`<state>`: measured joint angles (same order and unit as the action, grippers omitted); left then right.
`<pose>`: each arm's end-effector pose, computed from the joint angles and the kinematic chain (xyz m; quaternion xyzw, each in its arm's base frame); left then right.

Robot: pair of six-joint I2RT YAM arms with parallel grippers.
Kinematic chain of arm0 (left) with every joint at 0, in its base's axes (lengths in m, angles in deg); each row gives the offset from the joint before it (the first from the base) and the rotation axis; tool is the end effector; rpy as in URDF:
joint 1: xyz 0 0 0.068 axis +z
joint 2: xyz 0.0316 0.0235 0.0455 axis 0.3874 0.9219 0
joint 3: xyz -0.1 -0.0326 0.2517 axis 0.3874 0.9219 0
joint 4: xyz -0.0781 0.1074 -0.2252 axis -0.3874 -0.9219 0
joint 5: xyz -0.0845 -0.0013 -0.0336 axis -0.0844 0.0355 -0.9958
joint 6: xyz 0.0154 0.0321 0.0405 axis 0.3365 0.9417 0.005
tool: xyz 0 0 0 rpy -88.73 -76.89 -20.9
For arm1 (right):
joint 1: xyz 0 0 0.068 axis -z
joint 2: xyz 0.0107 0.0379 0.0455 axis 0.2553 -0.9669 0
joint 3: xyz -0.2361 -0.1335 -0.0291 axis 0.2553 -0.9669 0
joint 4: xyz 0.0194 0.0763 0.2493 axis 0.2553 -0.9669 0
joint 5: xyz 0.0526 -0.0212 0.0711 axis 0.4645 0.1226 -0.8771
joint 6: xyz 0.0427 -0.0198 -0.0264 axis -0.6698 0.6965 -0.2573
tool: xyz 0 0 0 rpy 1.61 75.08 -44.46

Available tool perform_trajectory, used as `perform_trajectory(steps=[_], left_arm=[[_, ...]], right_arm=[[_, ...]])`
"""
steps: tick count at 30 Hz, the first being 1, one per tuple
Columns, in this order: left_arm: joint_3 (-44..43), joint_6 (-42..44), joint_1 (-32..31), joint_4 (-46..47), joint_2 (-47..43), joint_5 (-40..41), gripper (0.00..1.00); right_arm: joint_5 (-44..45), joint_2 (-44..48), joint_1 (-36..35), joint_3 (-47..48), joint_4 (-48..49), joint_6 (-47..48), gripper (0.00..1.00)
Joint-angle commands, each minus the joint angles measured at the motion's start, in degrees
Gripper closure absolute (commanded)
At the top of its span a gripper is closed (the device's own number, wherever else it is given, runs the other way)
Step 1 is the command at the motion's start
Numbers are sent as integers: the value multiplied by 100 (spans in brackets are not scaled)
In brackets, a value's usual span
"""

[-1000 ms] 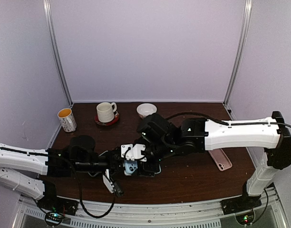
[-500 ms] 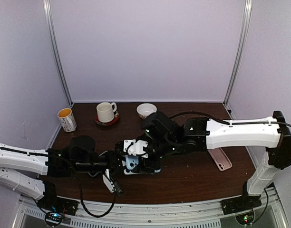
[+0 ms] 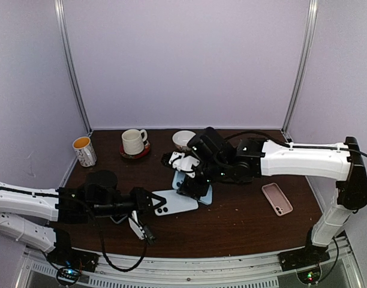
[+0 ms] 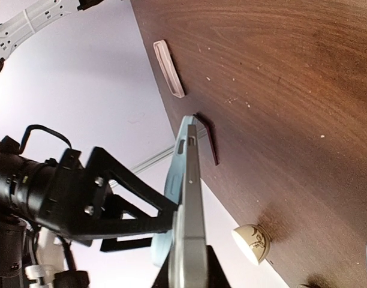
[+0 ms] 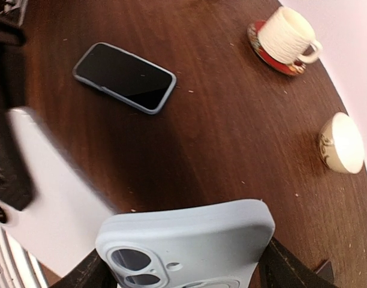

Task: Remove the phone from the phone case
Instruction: Remove the phone case from the phone, then place the phone case at the center of the board.

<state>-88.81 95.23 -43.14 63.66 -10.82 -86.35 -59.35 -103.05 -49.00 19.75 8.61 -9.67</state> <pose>0.0970 -0.2166 0.2305 0.8248 0.0818 0.1817 0.5291 0.1664 0.3406 0.2879 -0.5910 0.7142 0.1684 0.3351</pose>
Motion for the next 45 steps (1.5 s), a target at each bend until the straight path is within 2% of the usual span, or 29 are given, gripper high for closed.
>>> perform_trajectory(steps=[1, 10, 20, 25, 30, 33, 37, 45], left_arm=[[-46, 71, 37, 634, -172, 64, 100], [-63, 111, 38, 516, -130, 102, 100], [-103, 85, 39, 380, -102, 108, 100], [-107, 71, 37, 343, -85, 101, 100], [-107, 79, 37, 311, -93, 115, 100], [-107, 89, 38, 278, -77, 119, 100], [-107, 89, 41, 271, -74, 116, 100], [-107, 93, 37, 265, -74, 125, 100]], right_arm=[[871, -96, 378, 128, -32, -739, 38], [1207, -929, 1451, 1234, -919, -2176, 38], [843, -2570, 2413, 3057, -2338, -3815, 42], [773, -3173, 2721, 3454, -2583, -4381, 42], [730, -3407, 2864, 3531, -2483, -4563, 41], [694, -3529, 2930, 3653, -2527, -4572, 37], [644, -3584, 3026, 3721, -2567, -4608, 26], [545, -3488, 3102, 3802, -2632, -4512, 11]])
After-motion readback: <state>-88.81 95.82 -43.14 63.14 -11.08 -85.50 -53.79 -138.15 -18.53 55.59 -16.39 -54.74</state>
